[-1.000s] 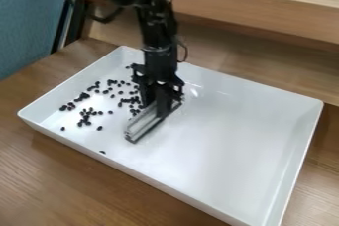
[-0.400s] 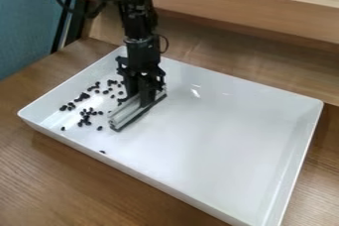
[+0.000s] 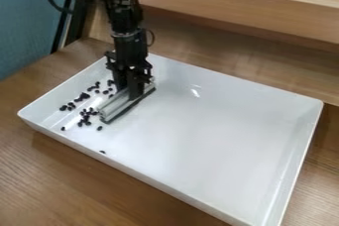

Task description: Sweep into pile

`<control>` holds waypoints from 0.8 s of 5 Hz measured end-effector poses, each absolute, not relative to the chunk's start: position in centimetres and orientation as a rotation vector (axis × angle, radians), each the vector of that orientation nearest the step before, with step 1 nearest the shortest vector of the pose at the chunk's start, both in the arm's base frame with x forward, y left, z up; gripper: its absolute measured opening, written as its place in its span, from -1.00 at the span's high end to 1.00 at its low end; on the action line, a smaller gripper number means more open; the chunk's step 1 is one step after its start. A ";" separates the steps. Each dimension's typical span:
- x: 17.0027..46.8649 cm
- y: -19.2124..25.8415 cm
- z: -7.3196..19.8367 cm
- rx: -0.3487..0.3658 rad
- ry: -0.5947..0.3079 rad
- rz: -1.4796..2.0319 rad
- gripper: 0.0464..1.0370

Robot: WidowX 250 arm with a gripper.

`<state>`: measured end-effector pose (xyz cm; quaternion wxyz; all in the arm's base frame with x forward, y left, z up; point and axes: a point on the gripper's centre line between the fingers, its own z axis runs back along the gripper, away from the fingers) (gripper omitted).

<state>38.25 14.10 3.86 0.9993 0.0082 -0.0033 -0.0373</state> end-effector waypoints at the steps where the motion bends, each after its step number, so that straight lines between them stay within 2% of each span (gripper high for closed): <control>1: 38.1 15.1 3.8 0.013 0.002 -0.070 0.33; 3: 37.1 17.7 4.0 0.019 0.010 -0.013 0.33; 4: 37.0 17.9 4.0 0.022 0.014 -0.012 0.20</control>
